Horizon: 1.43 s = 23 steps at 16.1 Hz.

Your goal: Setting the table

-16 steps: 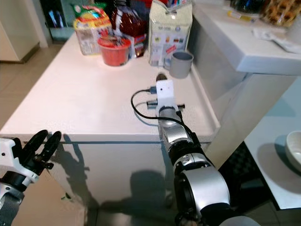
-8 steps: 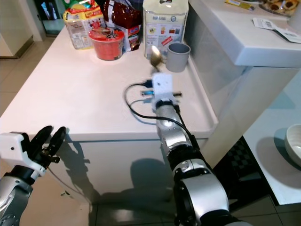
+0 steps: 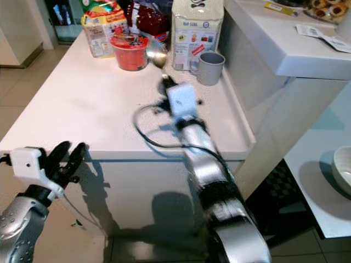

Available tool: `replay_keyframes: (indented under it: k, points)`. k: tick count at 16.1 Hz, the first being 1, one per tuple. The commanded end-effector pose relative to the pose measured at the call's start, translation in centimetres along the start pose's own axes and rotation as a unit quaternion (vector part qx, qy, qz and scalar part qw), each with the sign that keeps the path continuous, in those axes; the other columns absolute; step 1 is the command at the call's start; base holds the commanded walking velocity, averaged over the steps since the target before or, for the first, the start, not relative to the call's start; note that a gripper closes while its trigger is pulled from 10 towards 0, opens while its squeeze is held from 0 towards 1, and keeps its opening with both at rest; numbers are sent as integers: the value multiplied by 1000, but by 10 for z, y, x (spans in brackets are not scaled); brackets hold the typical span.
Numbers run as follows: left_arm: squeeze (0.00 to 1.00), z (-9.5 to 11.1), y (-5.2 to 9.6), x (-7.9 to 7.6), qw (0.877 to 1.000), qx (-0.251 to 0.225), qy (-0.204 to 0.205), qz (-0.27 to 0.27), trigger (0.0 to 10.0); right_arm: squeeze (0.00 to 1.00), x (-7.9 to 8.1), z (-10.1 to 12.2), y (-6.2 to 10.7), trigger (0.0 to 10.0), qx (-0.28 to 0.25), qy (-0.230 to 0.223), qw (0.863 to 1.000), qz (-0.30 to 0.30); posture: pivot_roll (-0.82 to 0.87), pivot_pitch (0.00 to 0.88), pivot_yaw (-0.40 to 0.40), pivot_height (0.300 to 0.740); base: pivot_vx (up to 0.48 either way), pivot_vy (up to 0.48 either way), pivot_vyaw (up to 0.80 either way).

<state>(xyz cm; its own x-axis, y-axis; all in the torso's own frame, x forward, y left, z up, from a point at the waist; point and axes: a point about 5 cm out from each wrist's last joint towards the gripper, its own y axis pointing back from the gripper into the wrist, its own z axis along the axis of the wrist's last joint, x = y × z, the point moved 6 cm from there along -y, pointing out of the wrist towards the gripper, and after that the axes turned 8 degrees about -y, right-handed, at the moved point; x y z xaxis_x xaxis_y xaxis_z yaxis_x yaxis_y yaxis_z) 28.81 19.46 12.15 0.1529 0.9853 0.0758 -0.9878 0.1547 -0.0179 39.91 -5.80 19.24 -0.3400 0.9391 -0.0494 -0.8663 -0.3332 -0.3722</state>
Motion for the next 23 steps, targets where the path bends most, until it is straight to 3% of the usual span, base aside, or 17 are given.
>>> replay_keyframes:
  k: [1,4,5,6,8,11,17,18,21,23]
  points:
    - [0,-3,-3,-3,1000,6,0,0,10000,0,-9,5,4,0,-10,4,1000,-11,197,0,-49,740,0,0,0]
    - [0,0,-8,-7,1000,-2,1,-1,10000,0,-18,-9,30,0,3,52,998,-18,181,0,-54,740,0,0,0]
    - [0,0,-12,-9,1000,-3,4,-1,10000,0,-19,-18,43,0,15,73,997,-14,177,0,-53,740,0,0,0]
    - [0,0,-15,-15,1000,-6,8,-4,10000,0,-22,-32,67,0,34,107,994,-9,170,0,-57,740,0,0,0]
    - [0,0,-16,-17,1000,-7,5,-6,10000,0,-29,-40,85,0,51,128,990,-19,166,0,-58,740,0,0,0]
    - [0,-1,-17,-17,1000,-8,6,-4,10000,0,-35,-27,88,0,27,157,987,-37,160,0,-58,740,0,0,0]
    - [0,2,-16,-22,1000,-18,0,-4,10000,0,-21,-5,89,0,-32,210,977,-21,168,0,-63,740,0,0,0]
    - [0,4,-16,-21,1000,-24,2,0,10000,0,-25,-10,92,0,-19,206,978,-33,168,0,-61,740,0,0,0]
    - [0,3,-17,-16,1000,-26,-2,0,10000,0,-44,-33,96,0,47,136,986,-87,165,0,-57,740,0,0,0]
    - [0,0,-15,-17,1000,-19,3,-5,10000,0,-41,-31,94,0,44,133,987,-80,162,0,-56,740,0,0,0]
